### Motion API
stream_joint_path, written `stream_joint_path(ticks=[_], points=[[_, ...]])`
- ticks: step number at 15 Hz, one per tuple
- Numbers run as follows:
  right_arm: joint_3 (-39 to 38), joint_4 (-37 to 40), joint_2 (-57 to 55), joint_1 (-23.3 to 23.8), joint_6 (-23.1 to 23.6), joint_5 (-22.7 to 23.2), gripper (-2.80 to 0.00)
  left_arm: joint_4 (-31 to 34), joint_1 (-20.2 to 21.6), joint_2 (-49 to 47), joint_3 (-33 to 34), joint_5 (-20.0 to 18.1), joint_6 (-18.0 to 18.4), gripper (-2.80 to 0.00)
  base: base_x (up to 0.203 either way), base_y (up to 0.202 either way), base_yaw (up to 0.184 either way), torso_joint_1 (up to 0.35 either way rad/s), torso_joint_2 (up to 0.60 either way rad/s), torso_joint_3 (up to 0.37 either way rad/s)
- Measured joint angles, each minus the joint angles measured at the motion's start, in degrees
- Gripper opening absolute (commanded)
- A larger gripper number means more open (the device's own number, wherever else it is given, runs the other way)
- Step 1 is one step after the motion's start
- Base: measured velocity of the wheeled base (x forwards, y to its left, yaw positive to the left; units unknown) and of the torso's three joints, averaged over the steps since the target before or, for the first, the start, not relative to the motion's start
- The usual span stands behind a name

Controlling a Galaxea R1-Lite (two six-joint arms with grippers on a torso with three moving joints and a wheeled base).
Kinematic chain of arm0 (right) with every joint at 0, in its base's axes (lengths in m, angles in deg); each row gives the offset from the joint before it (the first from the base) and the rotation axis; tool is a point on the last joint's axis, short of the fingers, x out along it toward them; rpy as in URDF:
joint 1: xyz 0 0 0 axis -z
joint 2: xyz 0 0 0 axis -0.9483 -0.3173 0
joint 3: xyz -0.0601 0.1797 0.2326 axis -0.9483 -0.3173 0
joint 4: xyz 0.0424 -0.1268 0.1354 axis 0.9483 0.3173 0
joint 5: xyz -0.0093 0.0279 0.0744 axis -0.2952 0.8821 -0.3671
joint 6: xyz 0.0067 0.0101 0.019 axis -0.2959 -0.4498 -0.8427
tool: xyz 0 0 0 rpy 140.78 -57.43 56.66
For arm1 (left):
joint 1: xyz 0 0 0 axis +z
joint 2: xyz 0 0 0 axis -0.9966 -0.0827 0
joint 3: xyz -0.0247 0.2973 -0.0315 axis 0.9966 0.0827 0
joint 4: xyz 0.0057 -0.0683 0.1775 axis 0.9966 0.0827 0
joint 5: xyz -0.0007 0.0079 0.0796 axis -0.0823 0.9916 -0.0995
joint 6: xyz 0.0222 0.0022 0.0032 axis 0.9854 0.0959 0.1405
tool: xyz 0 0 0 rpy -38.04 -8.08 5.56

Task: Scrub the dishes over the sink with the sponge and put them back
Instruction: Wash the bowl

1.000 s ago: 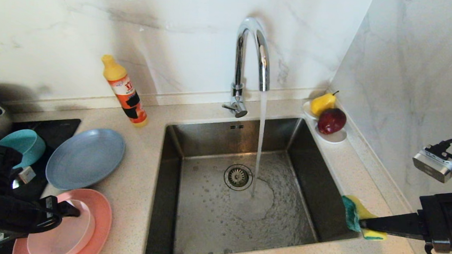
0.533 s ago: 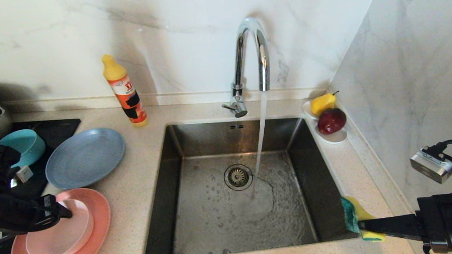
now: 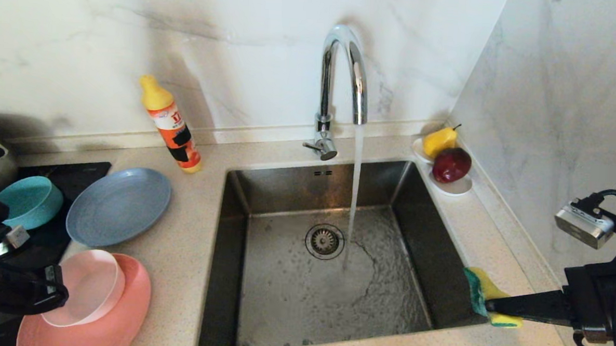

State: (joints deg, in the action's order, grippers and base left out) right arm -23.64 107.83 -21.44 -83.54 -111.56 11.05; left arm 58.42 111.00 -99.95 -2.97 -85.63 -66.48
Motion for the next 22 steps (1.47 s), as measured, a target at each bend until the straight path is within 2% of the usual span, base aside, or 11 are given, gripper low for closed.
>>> stream_joint_path(ticks=[5,7,9,14,16,18,20,22], points=[[-0.2,0.0,-0.3,0.0,0.0,0.0,-2.80,1.1,0.3,1.4,-0.2,-0.2,0.0,-2.80,0.000,0.000,0.000,0.000,0.00,0.000],[-0.2,0.0,-0.3,0.0,0.0,0.0,-2.80,4.3,0.3,4.1,-1.5,-1.1,-0.2,-2.80,0.000,0.000,0.000,0.000,0.00,0.000],[-0.3,0.0,-0.3,0.0,0.0,0.0,-2.80,9.9,0.3,7.9,-6.0,-3.7,-0.6,-2.80,0.000,0.000,0.000,0.000,0.00,0.000],[0.0,0.0,0.3,-0.2,0.0,0.1,-2.80,29.6,-0.9,16.9,-22.0,-10.9,-1.0,-2.80,0.000,0.000,0.000,0.000,0.00,0.000],[0.0,0.0,0.9,-0.2,0.0,0.1,-2.80,33.1,-4.5,18.8,-25.1,-11.7,-1.2,-2.80,0.000,0.000,0.000,0.000,0.00,0.000],[-0.2,0.1,1.8,-0.2,0.0,0.1,-2.80,33.3,-11.0,19.3,-26.2,-10.5,-1.7,-2.80,0.000,0.000,0.000,0.000,0.00,0.000],[-0.3,0.1,2.7,-0.2,0.0,0.1,-2.80,32.7,-19.3,18.2,-27.2,-7.2,-4.1,-2.80,0.000,0.000,0.000,0.000,0.00,0.000],[-0.3,0.1,3.6,-0.2,0.0,0.1,-2.80,31.2,-29.0,15.0,-29.5,-2.7,-8.9,-2.80,0.000,0.000,0.000,0.000,0.00,0.000]])
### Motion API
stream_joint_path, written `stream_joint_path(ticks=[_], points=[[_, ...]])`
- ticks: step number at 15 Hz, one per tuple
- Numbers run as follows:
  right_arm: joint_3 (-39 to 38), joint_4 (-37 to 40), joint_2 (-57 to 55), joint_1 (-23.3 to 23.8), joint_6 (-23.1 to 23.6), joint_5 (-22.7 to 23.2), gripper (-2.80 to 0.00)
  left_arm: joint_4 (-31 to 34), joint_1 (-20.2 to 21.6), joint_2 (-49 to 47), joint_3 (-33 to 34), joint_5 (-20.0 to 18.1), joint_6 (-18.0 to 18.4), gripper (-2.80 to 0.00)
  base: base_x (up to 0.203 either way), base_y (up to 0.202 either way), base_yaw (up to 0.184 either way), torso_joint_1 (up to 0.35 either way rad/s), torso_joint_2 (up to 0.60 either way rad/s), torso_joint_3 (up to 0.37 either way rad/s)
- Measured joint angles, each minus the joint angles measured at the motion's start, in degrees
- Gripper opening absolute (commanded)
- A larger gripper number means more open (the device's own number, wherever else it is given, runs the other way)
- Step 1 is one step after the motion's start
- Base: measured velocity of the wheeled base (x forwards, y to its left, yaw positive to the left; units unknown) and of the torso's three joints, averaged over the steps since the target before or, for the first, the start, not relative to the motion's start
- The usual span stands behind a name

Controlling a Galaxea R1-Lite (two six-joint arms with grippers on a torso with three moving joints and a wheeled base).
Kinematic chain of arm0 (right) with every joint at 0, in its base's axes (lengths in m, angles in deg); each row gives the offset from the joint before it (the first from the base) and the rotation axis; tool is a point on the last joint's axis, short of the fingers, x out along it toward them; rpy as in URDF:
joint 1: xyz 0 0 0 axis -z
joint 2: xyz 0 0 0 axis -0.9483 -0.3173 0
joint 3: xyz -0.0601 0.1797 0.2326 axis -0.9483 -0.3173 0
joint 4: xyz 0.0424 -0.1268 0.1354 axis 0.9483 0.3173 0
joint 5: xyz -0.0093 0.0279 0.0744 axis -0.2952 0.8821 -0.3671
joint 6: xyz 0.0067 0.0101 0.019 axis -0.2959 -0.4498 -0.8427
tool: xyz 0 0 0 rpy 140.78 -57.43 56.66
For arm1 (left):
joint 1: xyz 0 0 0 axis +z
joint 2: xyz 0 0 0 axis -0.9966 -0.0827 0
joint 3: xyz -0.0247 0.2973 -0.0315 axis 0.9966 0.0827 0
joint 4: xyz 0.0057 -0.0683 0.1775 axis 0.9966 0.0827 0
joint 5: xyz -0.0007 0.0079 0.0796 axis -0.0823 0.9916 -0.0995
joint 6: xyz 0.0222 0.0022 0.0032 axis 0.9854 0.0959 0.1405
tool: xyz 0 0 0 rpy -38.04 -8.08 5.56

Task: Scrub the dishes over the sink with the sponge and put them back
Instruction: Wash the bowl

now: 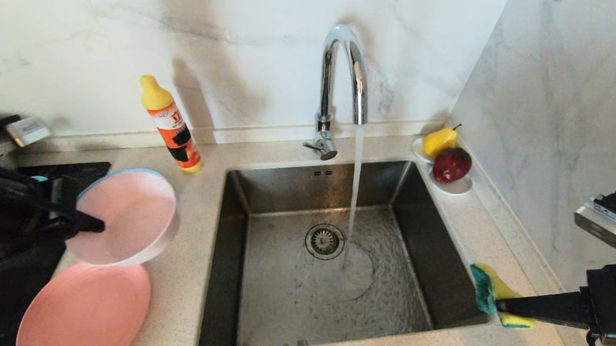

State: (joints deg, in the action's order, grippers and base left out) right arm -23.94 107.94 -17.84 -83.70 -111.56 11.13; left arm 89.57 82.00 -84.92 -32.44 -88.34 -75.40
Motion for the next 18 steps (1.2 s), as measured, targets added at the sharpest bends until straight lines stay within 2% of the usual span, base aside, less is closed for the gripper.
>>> stream_joint_path(ticks=[3,7,10,13,18], points=[[0.3,0.0,1.2,0.1,-0.1,0.0,-2.80,-2.6,-13.2,-7.0,-4.6,5.7,-6.5,-2.80,0.000,0.000,0.000,0.000,0.00,0.000],[0.5,0.2,3.0,0.0,-0.2,0.0,-2.80,-3.8,-24.2,-19.1,-12.7,10.6,-12.5,-2.80,0.000,0.000,0.000,0.000,0.00,0.000],[0.4,0.0,4.4,0.0,-0.1,-0.1,-2.80,-4.4,-29.2,-28.6,-21.4,13.2,-17.1,-2.80,0.000,0.000,0.000,0.000,0.00,0.000],[0.5,0.2,5.4,0.0,-0.2,-0.1,-2.80,-7.8,-32.5,-37.4,-28.8,15.7,-21.4,-2.80,0.000,0.000,0.000,0.000,0.00,0.000],[0.7,0.4,6.5,0.0,-0.2,-0.1,-2.80,-16.1,-36.1,-46.2,-32.0,17.4,-25.2,-2.80,0.000,0.000,0.000,0.000,0.00,0.000]])
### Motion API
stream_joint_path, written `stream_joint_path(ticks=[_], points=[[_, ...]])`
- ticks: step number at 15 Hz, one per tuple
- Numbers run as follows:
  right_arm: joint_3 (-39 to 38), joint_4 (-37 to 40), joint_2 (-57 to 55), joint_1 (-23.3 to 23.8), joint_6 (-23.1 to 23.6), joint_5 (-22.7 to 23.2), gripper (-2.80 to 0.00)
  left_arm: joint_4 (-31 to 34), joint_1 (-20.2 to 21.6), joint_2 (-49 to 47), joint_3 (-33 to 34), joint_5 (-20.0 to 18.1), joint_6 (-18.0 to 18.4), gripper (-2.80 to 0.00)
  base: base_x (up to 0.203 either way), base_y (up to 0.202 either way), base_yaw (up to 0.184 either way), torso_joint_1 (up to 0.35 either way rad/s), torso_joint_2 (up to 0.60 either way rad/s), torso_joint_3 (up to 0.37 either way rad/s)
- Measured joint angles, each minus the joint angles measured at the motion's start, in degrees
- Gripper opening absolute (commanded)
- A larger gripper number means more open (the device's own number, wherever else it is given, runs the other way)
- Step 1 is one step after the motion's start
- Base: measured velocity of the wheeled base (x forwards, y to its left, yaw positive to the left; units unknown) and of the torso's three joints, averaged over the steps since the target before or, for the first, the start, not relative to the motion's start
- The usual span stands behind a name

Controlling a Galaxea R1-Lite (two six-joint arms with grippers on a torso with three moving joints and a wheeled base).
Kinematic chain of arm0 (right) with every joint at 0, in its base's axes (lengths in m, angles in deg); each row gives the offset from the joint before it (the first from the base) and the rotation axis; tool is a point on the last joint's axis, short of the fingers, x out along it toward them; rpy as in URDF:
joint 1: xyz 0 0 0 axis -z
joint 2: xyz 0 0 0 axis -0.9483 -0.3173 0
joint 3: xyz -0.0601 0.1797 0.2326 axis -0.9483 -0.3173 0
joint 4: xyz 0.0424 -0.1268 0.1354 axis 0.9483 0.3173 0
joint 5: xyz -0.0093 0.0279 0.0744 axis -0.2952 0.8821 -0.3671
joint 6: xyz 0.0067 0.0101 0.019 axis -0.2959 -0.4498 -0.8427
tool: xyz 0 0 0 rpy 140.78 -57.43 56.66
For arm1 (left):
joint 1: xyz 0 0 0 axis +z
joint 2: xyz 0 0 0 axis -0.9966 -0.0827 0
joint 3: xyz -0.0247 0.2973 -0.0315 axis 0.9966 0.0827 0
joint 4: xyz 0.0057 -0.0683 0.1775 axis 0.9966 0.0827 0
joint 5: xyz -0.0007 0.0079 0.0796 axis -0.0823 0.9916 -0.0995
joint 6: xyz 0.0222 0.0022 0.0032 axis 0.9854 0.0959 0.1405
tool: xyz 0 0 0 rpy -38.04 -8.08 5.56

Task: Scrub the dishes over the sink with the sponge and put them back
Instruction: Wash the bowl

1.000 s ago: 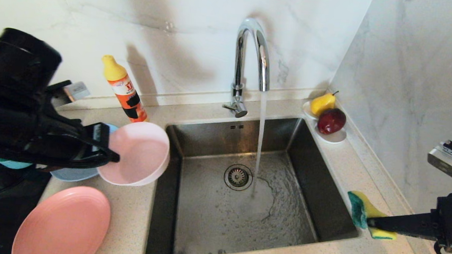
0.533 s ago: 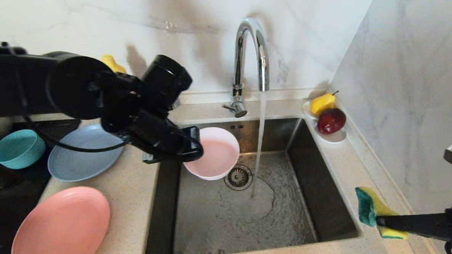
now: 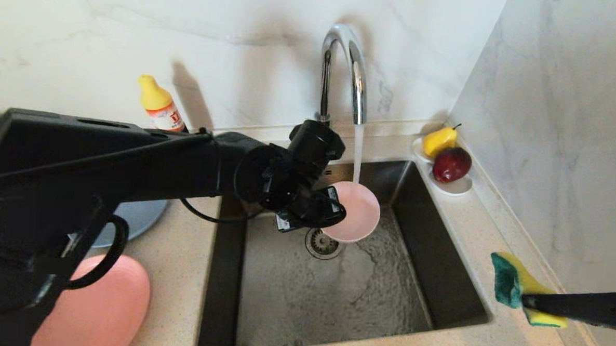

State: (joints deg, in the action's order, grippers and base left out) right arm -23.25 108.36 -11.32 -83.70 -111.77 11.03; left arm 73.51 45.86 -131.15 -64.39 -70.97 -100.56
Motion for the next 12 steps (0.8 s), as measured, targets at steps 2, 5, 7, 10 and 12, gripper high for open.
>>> stream_joint_path(ticks=[2,5,7,10,12], points=[[0.1,0.0,0.3,0.0,0.0,0.0,-2.80,-4.0,-0.5,-2.3,-0.1,0.5,-0.1,-2.80,0.000,0.000,0.000,0.000,0.00,0.000],[0.5,0.0,0.4,0.0,0.1,0.0,-2.80,-4.9,-0.7,-4.3,-1.6,0.6,-0.3,-2.80,0.000,0.000,0.000,0.000,0.00,0.000],[0.6,0.0,0.4,-0.1,0.1,0.1,-2.80,-4.8,-0.7,-5.1,-3.0,0.6,-0.7,-2.80,0.000,0.000,0.000,0.000,0.00,0.000],[0.8,0.2,0.4,-0.2,0.0,0.0,-2.80,-4.9,-0.4,-5.9,-3.8,2.3,-1.2,-2.80,0.000,0.000,0.000,0.000,0.00,0.000],[1.0,0.2,0.4,-0.2,0.0,0.0,-2.80,-4.9,-0.4,-6.0,-3.9,2.5,-1.4,-2.80,0.000,0.000,0.000,0.000,0.00,0.000]])
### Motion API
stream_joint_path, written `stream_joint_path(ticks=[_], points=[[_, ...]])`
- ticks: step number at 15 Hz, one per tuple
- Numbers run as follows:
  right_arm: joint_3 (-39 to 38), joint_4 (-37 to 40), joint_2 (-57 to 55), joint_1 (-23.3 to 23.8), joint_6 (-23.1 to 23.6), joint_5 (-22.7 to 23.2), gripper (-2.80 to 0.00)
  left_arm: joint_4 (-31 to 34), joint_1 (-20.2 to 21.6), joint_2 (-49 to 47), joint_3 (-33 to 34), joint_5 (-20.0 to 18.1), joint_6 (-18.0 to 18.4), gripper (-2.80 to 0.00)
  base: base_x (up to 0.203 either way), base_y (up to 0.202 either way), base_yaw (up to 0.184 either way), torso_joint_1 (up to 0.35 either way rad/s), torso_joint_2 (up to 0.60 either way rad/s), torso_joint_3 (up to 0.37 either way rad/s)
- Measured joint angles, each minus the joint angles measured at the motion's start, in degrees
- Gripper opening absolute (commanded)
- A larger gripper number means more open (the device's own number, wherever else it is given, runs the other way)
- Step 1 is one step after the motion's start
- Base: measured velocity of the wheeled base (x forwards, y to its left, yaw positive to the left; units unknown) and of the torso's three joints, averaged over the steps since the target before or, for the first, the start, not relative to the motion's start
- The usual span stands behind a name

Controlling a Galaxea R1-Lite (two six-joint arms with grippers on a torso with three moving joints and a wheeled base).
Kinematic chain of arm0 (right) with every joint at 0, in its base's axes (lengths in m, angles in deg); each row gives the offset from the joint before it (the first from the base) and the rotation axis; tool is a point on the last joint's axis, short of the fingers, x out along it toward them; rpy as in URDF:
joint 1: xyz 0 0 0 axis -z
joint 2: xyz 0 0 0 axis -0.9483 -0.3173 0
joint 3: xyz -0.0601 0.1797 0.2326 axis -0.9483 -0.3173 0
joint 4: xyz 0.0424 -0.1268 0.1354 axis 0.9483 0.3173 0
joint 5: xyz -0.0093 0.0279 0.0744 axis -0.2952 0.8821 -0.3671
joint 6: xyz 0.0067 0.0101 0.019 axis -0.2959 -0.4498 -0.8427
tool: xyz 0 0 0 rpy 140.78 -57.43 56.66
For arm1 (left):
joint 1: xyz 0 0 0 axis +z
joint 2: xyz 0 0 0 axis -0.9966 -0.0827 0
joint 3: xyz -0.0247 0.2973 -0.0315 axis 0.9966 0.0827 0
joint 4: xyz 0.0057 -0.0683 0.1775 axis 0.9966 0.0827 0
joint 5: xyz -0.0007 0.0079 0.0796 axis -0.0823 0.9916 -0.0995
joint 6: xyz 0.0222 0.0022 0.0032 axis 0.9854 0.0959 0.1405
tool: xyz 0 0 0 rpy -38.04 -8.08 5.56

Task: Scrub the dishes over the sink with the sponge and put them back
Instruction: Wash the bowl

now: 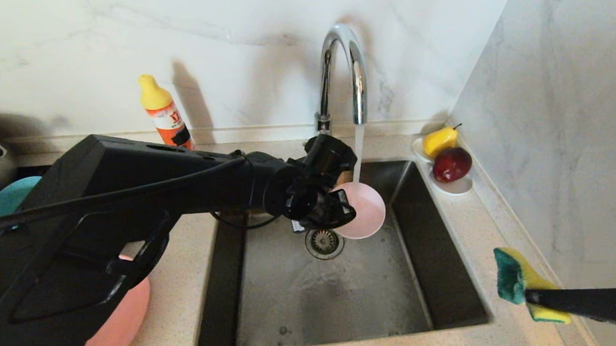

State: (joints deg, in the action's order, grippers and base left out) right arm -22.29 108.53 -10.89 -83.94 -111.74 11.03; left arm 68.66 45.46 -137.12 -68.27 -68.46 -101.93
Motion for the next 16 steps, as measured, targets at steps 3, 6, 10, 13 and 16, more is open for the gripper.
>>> stream_joint_path(ticks=[3,6,10,13,16], points=[[-0.1,0.0,-0.1,0.0,0.1,0.0,-2.80,0.4,0.5,0.5,0.3,2.1,0.4,-2.80,0.000,0.000,0.000,0.000,0.00,0.000],[-0.1,-0.2,-0.5,0.0,0.1,0.0,-2.80,0.1,1.8,1.1,0.4,10.8,1.5,-2.80,0.000,0.000,0.000,0.000,0.00,0.000],[-0.2,-0.3,-0.9,-0.1,0.1,0.1,-2.80,0.0,3.4,5.4,1.1,13.0,2.6,-2.80,0.000,0.000,0.000,0.000,0.00,0.000],[-0.2,-0.4,-0.9,-0.1,0.1,0.1,-2.80,-3.4,4.1,11.0,4.5,13.4,6.8,-2.80,0.000,0.000,0.000,0.000,0.00,0.000],[-0.1,-0.6,-1.1,-0.1,0.1,0.1,-2.80,-14.4,4.7,16.4,13.3,13.4,13.6,-2.80,0.000,0.000,0.000,0.000,0.00,0.000]])
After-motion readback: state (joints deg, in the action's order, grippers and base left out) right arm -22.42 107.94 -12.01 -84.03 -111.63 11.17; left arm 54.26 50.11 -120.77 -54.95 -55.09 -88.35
